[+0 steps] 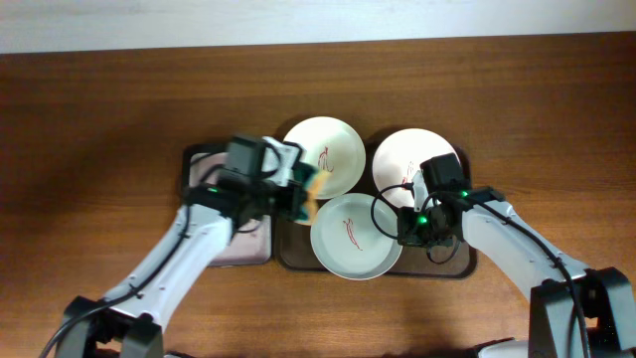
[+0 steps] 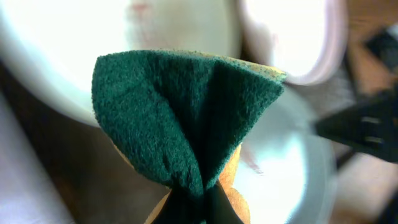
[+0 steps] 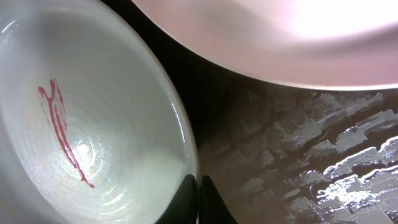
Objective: Clean dirty plates on tray and stack at the side
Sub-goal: 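Move the sponge with the left gripper onto the held plate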
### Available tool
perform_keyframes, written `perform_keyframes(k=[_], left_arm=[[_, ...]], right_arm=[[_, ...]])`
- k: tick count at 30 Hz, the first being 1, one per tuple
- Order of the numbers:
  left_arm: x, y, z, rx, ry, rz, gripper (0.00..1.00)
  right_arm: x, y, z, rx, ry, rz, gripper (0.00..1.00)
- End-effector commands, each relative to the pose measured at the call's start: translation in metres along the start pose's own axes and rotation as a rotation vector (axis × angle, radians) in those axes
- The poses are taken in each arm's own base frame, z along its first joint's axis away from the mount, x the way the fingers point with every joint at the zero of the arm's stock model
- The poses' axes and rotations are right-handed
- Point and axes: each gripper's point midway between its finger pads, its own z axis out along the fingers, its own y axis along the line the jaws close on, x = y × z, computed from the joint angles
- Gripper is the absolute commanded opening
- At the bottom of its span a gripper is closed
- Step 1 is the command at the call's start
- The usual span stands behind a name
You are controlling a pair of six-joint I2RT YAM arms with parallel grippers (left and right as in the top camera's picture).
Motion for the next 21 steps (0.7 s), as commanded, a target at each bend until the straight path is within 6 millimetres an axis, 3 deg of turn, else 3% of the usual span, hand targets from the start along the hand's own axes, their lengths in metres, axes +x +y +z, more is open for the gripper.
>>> perform_keyframes(k=[1,9,12,17,21], left_arm=[[-0.003,-0.047,0.019,0.127,0.016,-0.055,0.0],[0.036,-0.081,0.082,0.167,0.155,-0.185,0.0],[0.047,-0.091,0.092,0.164,0.178,-0.158,0.0],[0.062,-0.076,0.107,0.029,0.186,-0.132,0.0],[0.063,-0.046,0.11,-0.134,0.156,-0.127,0.0]], right_arm=[[0.003,-0.003,0.003,0.021,0.009,-0.002,0.04],[0.003,-0.003,0.003,0.021,0.009,-0.002,0.04],[0.003,-0.003,0.003,0.021,0.009,-0.002,0.04],[0.003,-0.003,0.003,0.021,0.009,-0.002,0.04],[0.003,-0.003,0.003,0.022,0.011,-0.001,0.04]])
